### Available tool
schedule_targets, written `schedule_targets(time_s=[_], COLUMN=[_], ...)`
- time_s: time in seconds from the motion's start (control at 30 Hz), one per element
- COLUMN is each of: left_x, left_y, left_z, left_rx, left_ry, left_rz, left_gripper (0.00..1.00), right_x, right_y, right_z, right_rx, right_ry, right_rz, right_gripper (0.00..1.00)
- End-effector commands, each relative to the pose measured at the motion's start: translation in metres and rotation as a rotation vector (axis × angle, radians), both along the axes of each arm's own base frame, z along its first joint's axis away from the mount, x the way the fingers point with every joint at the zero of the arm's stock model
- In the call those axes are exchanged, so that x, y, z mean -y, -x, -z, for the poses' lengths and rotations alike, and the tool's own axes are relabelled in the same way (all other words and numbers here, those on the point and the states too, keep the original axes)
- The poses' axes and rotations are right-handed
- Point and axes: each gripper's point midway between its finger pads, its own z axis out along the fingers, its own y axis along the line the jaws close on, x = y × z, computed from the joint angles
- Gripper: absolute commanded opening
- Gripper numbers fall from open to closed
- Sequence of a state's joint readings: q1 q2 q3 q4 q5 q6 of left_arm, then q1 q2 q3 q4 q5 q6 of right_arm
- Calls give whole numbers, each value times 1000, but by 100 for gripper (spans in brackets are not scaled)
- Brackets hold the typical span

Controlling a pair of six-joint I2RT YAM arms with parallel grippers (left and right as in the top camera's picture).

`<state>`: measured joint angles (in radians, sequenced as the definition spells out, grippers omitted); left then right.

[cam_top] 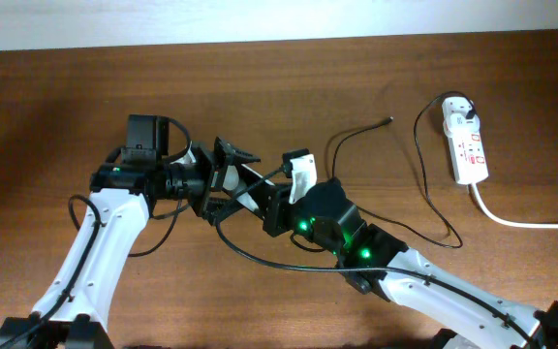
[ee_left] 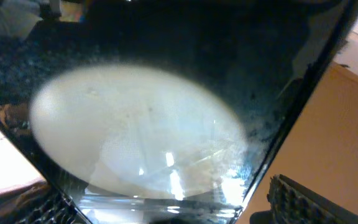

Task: Plug charger to phone and switch on socket

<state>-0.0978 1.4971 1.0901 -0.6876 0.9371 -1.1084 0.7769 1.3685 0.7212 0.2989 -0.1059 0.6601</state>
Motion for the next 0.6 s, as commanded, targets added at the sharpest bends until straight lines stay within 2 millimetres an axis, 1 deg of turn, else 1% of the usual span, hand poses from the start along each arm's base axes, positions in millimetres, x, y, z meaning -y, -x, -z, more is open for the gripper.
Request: schedule_targets(time_s=[0.0, 0.03, 0.07, 0.1, 0.17, 0.23, 0.27, 0.3, 0.37, 0.4, 0.47, 0.57], left_x=[-4, -5, -9, -12, -19, -30, -42, -55, -84, -93, -96, -95], left_y=[-10, -13, -14, -12, -7, 2, 9, 16, 37, 53, 68, 73], left_z=[-29, -39, -54, -62, -82, -95, -96, -91, -75, -66, -58, -43], left_rx=[131, 195, 297, 359, 547, 677, 689, 660, 561, 490, 425, 325], left_ry=[88, 99, 91, 68, -25, -146, -244, -332, -512, -557, -565, -537], left_rz=[18, 31, 44, 47, 66, 63, 23, -23, -105, -129, -130, -171], left_gripper=[99, 99, 99, 100, 99, 99, 99, 99, 99, 99, 99, 99], right_x=[-7, -5, 0, 3, 10, 15, 19, 21, 25, 27, 28, 24], right_y=[13, 12, 8, 6, 1, -3, -4, -5, -6, -7, -8, -3], right_z=[-30, -30, -27, -25, -24, -24, -25, -26, -27, -27, -27, -28], right_rx=[26, 0, -64, -104, -176, -271, -338, -394, -514, -570, -647, -720], right_ry=[-74, -91, -121, -141, -192, -265, -313, -352, -434, -473, -525, -562], right_rz=[-55, -41, -5, 12, 35, 46, 48, 53, 76, 97, 129, 126], right_gripper=[4, 4, 4, 4, 4, 4, 4, 4, 4, 4, 4, 3])
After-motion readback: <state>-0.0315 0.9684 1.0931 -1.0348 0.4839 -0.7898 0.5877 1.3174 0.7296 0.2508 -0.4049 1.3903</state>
